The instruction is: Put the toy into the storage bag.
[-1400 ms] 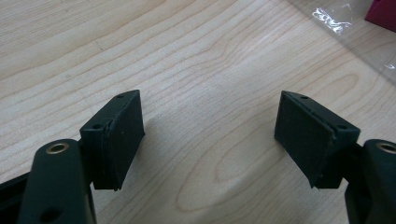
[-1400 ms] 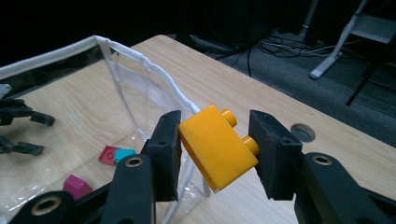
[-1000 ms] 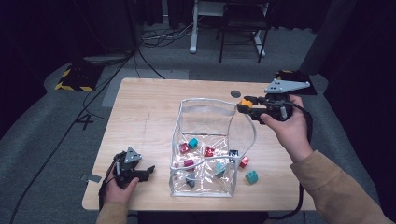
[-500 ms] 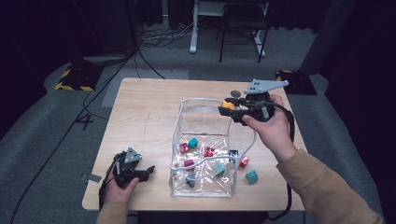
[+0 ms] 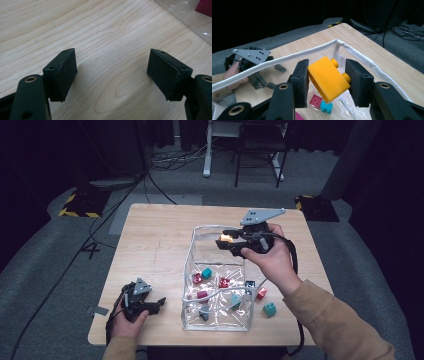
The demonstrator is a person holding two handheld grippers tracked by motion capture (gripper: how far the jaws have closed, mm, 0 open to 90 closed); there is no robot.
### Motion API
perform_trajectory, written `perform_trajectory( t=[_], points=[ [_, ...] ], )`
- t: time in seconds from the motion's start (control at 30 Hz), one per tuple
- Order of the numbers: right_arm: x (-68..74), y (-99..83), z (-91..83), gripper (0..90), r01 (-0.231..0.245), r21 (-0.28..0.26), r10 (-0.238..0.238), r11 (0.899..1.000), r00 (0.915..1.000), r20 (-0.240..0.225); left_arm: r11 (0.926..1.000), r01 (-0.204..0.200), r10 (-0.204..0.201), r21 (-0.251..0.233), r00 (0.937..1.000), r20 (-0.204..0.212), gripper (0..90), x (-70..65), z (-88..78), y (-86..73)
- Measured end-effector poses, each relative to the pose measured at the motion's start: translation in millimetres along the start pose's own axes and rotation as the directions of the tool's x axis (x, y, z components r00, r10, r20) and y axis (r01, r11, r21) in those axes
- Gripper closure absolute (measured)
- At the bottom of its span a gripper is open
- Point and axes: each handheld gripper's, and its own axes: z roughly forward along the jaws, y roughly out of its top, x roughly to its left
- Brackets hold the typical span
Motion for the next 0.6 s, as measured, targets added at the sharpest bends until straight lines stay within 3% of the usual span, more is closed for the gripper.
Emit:
perform_trajectory(
  t=[0.23, 0.33, 0.6],
  points=[
    [6.1, -0.9, 13.9, 55.7, 0.003, 0.038, -0.002, 0.999, 0.9996, -0.028, 1.0000, 0.000, 0.000, 0.000, 1.0000, 0.000, 24.2, 0.0, 0.0, 0.0],
    [7.8, -3.9, 22.4, 55.7, -0.001, 0.081, 0.004, 0.997, 0.9992, -0.040, 1.0000, -0.001, 0.001, 0.000, 1.0000, 0.000, 24.2, 0.0, 0.0, 0.0],
    [10.6, -13.7, 42.6, 55.6, -0.010, 0.188, 0.021, 0.982, 0.9981, -0.058, 1.0000, 0.000, 0.000, 0.000, 1.0000, 0.000, 24.2, 0.0, 0.0, 0.0]
  ],
)
